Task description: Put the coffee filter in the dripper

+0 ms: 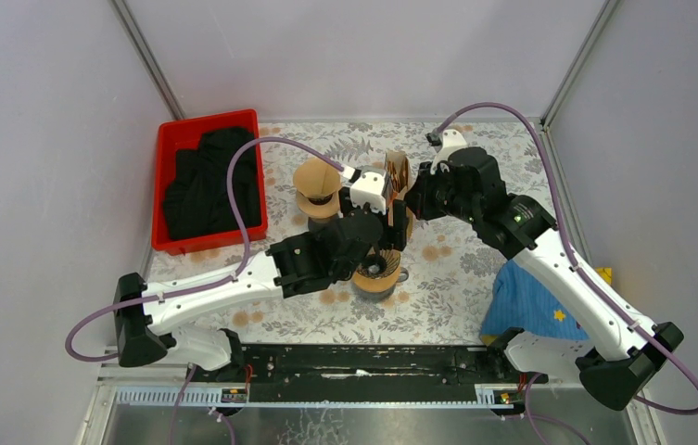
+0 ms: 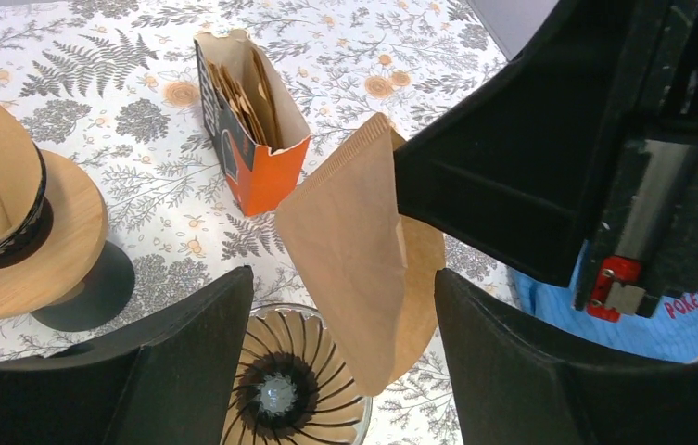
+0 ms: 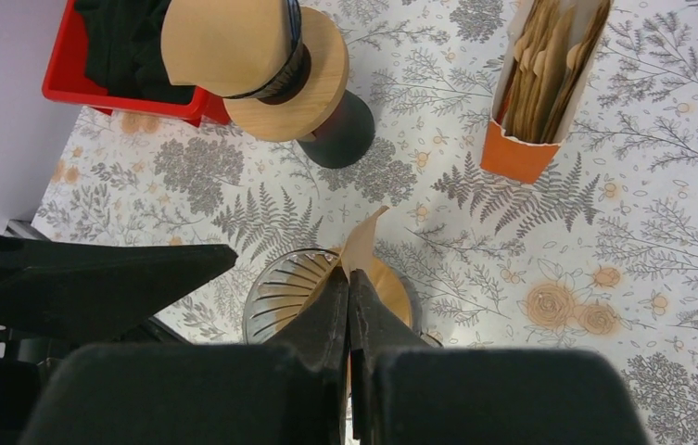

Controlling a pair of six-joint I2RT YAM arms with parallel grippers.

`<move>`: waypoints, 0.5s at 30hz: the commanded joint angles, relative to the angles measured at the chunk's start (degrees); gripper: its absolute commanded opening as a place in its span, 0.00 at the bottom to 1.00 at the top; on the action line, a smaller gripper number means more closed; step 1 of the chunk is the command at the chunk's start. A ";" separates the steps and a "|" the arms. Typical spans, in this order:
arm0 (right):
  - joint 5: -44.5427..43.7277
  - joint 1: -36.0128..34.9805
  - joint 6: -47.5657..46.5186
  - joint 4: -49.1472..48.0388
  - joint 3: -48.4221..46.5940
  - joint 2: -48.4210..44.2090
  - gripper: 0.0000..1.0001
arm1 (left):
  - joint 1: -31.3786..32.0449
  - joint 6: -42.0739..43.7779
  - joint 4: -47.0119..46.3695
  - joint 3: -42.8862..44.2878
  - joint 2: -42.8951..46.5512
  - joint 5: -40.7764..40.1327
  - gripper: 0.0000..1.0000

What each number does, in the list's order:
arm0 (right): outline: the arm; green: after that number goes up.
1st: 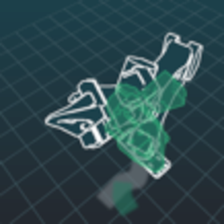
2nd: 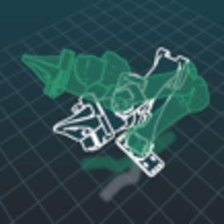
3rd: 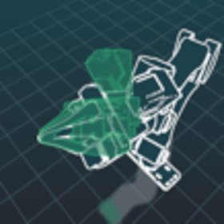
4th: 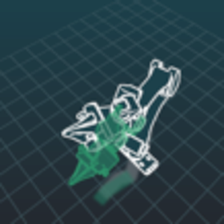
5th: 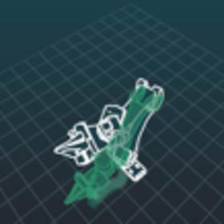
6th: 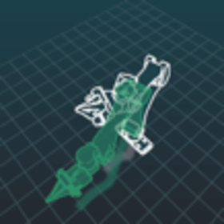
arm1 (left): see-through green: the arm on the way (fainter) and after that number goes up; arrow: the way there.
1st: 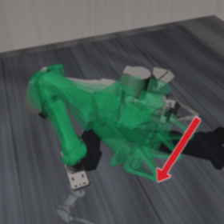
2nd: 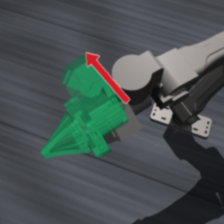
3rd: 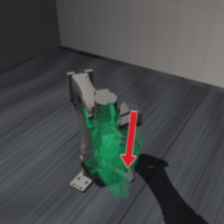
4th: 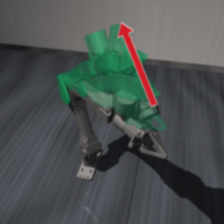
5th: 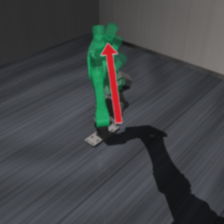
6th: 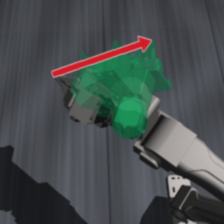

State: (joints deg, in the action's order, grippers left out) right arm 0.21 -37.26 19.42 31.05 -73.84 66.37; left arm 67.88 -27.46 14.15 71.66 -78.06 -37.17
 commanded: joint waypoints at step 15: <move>3.62 -1.06 -0.16 1.29 -6.41 -0.73 0.00 | 1.29 1.73 7.46 4.98 -1.82 -8.18 0.64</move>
State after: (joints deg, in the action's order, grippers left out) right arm 2.24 -37.60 19.46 31.68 -77.25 66.37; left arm 68.73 -25.96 19.18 75.16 -80.93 -41.71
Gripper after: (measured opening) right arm 0.011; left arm 0.672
